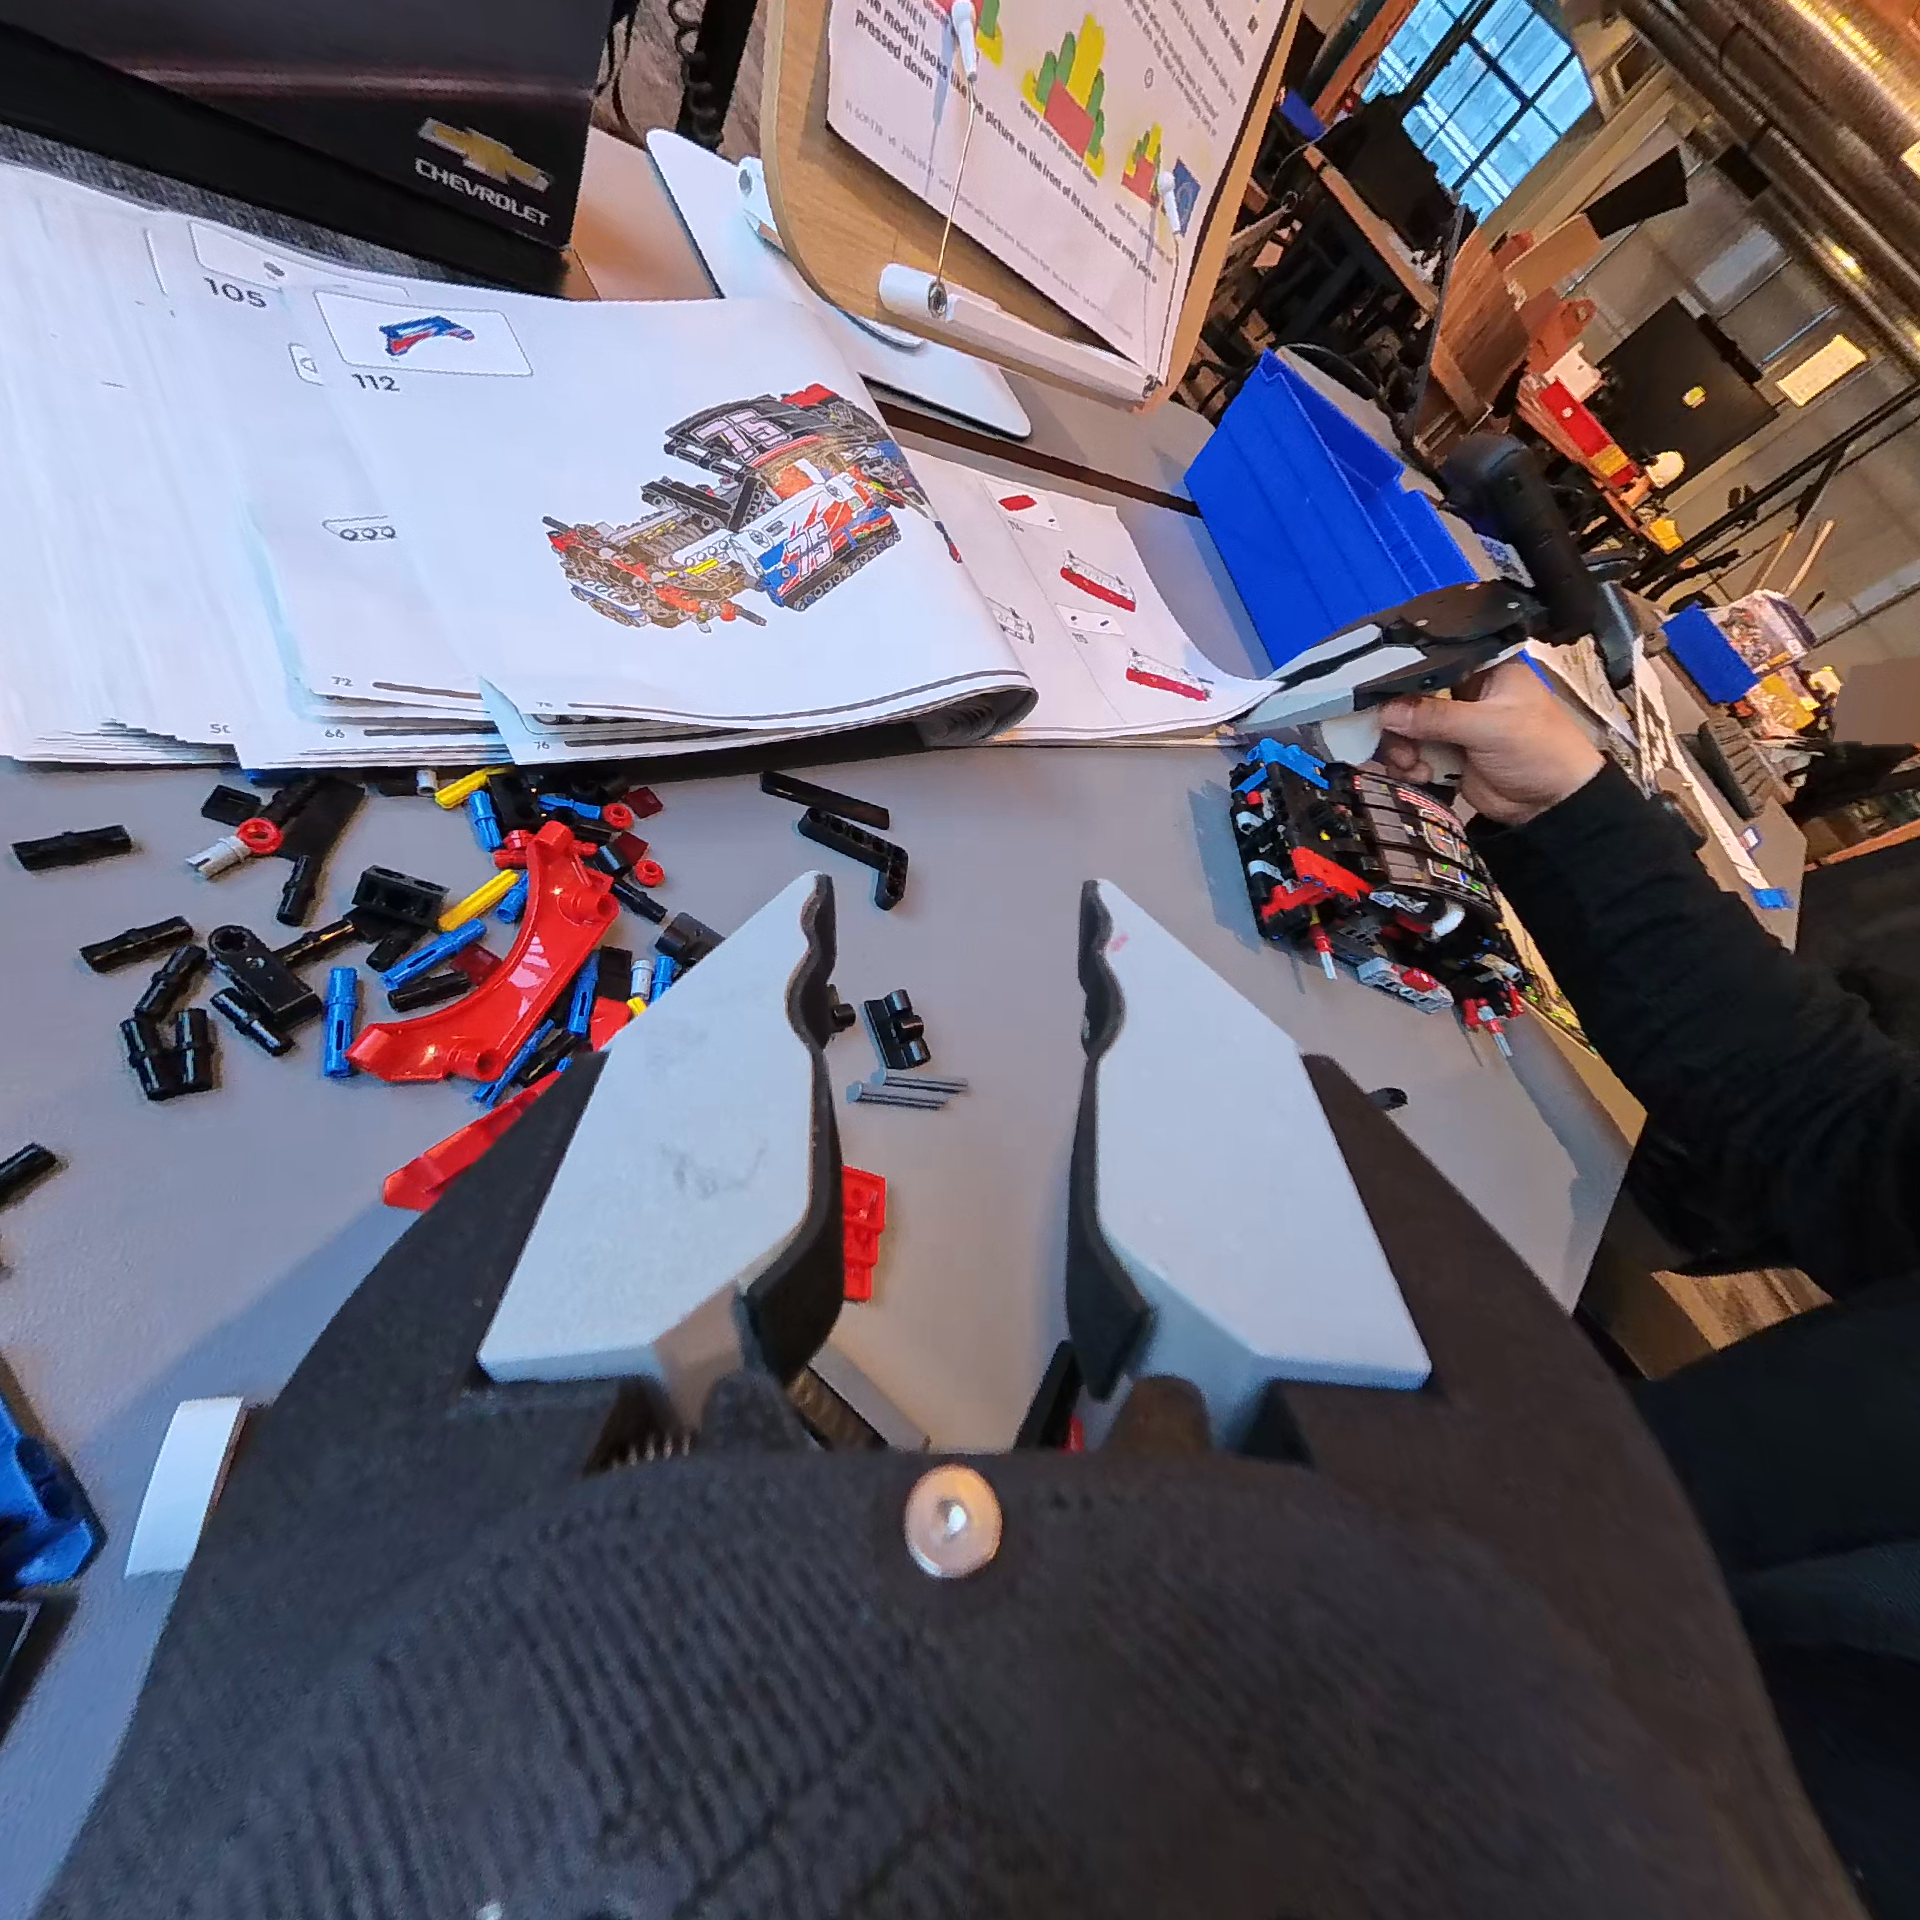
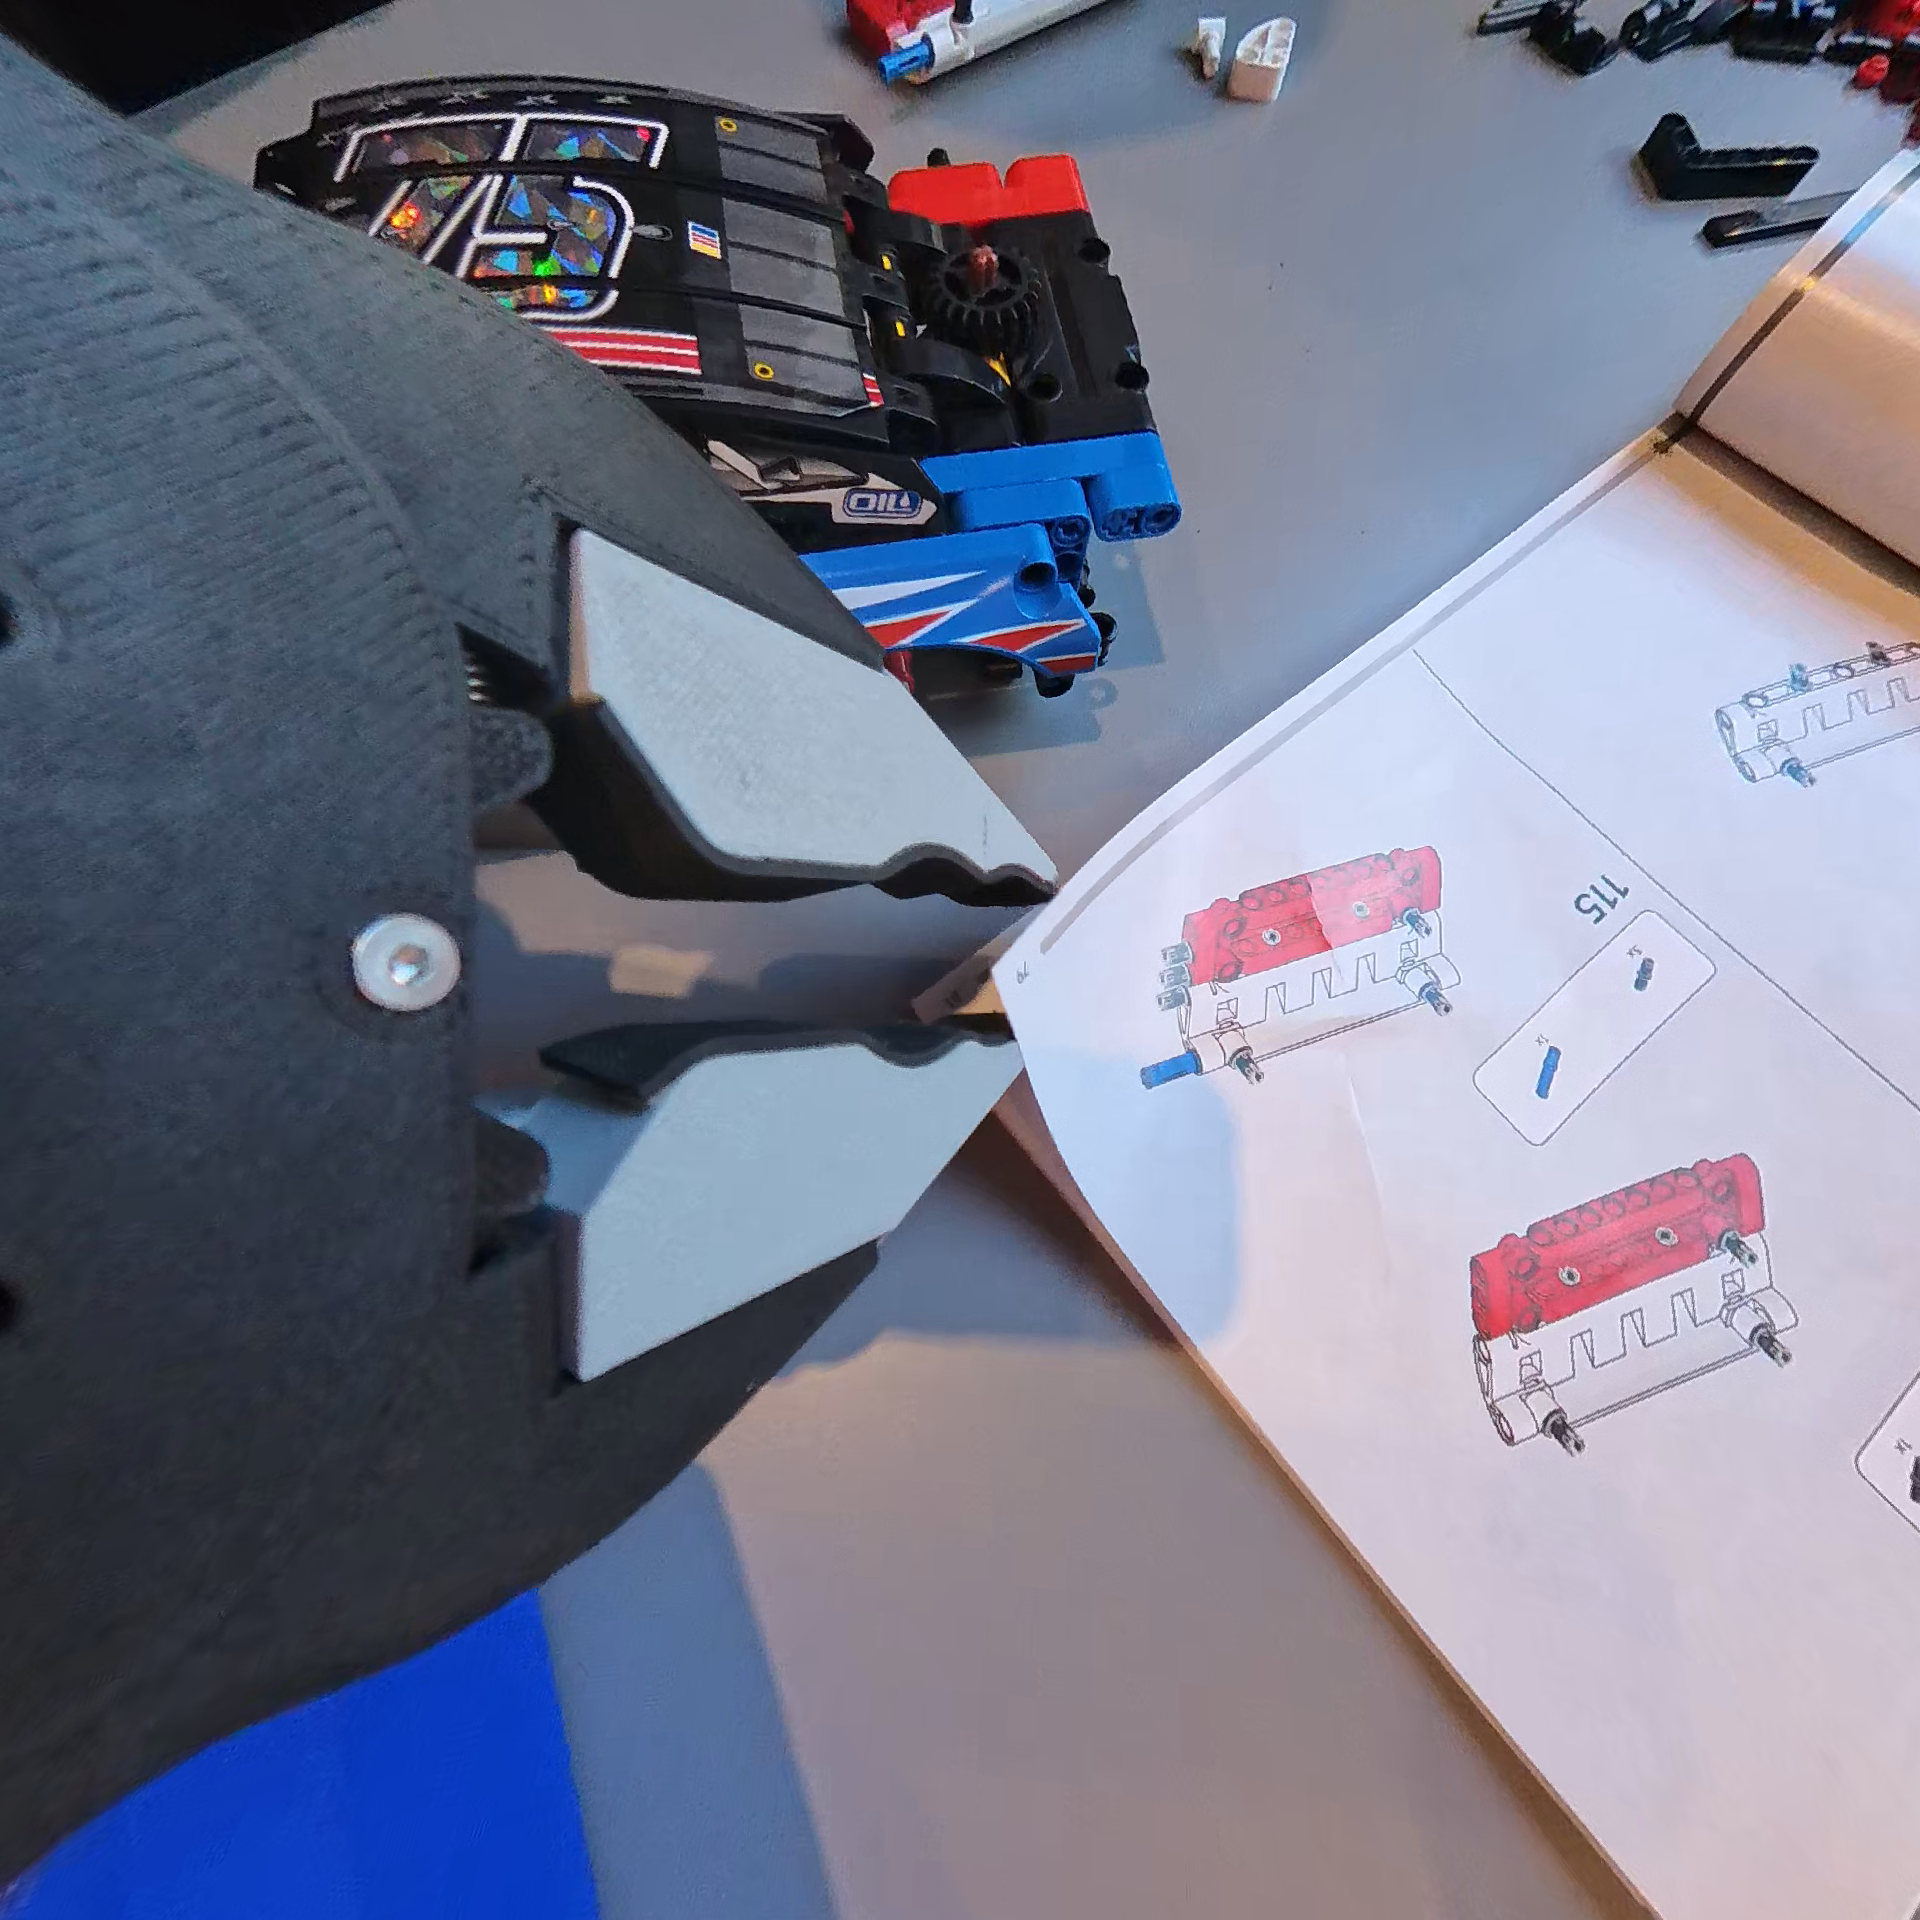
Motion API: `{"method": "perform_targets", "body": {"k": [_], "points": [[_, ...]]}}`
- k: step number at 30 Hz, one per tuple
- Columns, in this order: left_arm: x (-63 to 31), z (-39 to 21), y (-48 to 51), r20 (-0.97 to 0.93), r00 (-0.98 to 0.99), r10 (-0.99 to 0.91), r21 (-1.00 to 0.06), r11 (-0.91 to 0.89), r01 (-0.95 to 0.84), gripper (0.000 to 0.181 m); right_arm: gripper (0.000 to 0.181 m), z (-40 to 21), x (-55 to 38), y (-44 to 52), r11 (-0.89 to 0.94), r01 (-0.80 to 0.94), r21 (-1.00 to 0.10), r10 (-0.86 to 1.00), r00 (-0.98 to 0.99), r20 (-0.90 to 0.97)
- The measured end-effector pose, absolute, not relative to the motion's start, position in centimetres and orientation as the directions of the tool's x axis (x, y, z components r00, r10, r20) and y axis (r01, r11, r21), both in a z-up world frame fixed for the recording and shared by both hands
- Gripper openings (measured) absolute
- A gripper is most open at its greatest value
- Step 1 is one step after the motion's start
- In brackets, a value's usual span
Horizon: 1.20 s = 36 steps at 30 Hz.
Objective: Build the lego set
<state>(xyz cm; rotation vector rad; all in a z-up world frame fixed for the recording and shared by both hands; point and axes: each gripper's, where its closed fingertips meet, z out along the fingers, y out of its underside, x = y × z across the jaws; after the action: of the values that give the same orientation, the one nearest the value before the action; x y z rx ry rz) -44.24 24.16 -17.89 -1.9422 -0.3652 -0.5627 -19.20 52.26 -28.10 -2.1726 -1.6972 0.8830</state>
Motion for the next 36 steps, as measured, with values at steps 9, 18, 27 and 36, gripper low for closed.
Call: {"method": "perform_targets", "body": {"k": [9,18,27,36], "points": [[-44.3,-17.8,23.5,0.538,0.843,0.010,-0.765,-0.413,0.494,0.045,0.021,-27.9,-18.8,52.2,-0.272,0.803,-0.531,0.950,0.138,-0.279],[-44.1,-17.7,23.0,0.538,0.843,0.011,-0.766,-0.411,0.494,0.045,0.035,-26.9,-19.4,51.3,-0.354,0.765,-0.538,0.903,0.129,-0.411],[-44.3,-17.9,22.7,0.541,0.841,0.016,-0.763,-0.412,0.499,0.045,0.027,-26.6,-19.5,52.1,-0.480,0.717,-0.506,0.833,0.190,-0.520],[-44.7,-18.1,22.4,0.547,0.837,0.023,-0.759,-0.407,0.508,0.044,0.005,-26.4,-19.6,52.7,-0.462,0.709,-0.533,0.854,0.195,-0.482]]}}
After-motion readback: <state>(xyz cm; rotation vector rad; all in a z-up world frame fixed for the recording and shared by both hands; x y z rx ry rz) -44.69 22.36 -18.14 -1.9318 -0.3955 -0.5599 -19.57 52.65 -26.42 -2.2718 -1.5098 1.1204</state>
